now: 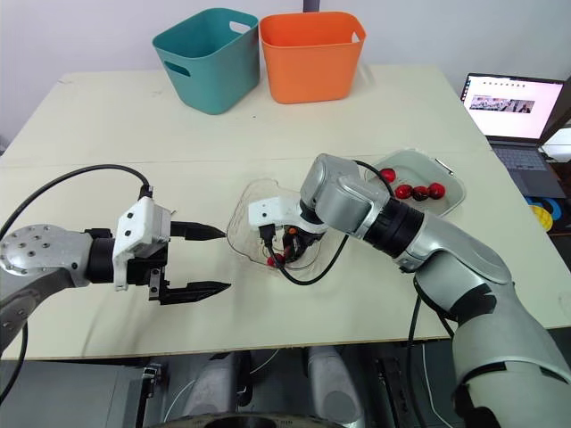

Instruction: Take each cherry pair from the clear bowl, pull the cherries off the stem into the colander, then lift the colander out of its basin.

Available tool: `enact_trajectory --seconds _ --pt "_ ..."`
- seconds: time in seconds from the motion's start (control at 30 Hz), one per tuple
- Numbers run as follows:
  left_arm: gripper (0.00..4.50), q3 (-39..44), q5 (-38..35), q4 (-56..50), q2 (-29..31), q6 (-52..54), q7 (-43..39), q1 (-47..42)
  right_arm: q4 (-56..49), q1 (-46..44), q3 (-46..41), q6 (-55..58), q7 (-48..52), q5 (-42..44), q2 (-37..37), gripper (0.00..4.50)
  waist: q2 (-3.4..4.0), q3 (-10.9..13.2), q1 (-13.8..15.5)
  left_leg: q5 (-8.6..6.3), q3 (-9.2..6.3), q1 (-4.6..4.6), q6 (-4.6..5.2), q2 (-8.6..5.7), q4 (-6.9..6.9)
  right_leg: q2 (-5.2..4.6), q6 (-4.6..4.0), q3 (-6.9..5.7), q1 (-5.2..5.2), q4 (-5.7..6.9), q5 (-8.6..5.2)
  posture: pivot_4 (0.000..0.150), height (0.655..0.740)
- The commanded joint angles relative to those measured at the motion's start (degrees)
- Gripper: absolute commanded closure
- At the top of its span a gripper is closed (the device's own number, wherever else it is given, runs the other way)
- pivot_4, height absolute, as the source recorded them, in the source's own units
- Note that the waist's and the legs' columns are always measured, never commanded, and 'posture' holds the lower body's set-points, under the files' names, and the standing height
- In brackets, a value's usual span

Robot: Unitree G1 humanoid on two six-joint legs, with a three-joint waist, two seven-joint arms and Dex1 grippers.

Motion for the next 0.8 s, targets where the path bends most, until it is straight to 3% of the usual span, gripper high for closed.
enact_trajectory --seconds 0.03,0.23,0.4,0.53,0.67,0.8 --pt "0.00 1.51 -0.23 -0.36 -0.22 -1.34 -0.07 -1.01 -0.10 -0.65 -1.13 -1.02 0.45 -1.23 0.62 3.69 0.00 0.00 0.01 0.00 -0.01 0.00 0.00 0.00 0.00 0.00 0.00 0.00 0.00 0.00 0.00 0.150 0.7400" --pt "0.00 1.99 0.50 1.76 0.00 -1.89 -0.62 -1.10 -0.93 -2.13 -5.25 -0.75 -0.10 -0.97 0.16 3.71 0.00 0.00 0.06 0.00 -0.01 -0.01 0.00 0.00 0.02 -0.01 0.00 0.00 0.02 0.00 0.00 0.150 0.7400" --pt "0.00 4.31 -0.65 5.88 -0.41 -2.24 -0.60 -2.64 -5.59 -2.64 -13.16 2.72 -1.22 1.07 -2.40 3.71 0.00 0.00 0.11 0.00 -0.02 -0.01 0.00 0.00 0.03 -0.01 0.01 -0.02 0.01 0.02 0.00 0.150 0.7400" --pt "0.00 7.09 -5.74 9.73 -3.11 -0.66 0.36 -7.20 -14.78 0.06 -24.19 8.78 -4.79 4.54 -6.69 3.71 0.00 0.00 0.33 0.00 -0.04 -0.03 0.00 -0.01 0.04 -0.02 0.01 -0.04 0.03 0.01 0.00 0.150 0.7400" --pt "0.00 6.91 -11.28 12.85 -10.69 0.46 5.42 -13.81 -26.95 8.68 -37.81 14.53 -13.20 8.50 -6.17 3.71 -0.05 -0.04 0.36 0.00 -0.08 0.01 0.00 -0.01 0.07 -0.01 0.06 -0.05 0.13 0.02 0.00 0.150 0.7400" --pt "0.00 5.68 -13.65 14.81 -18.07 1.28 10.29 -17.80 -32.86 16.74 -49.70 11.28 -24.97 10.06 0.76 3.71 -0.08 -0.05 0.13 0.01 -0.12 0.06 0.00 -0.02 0.13 0.01 0.26 -0.05 0.20 0.09 0.12 0.150 0.7400"
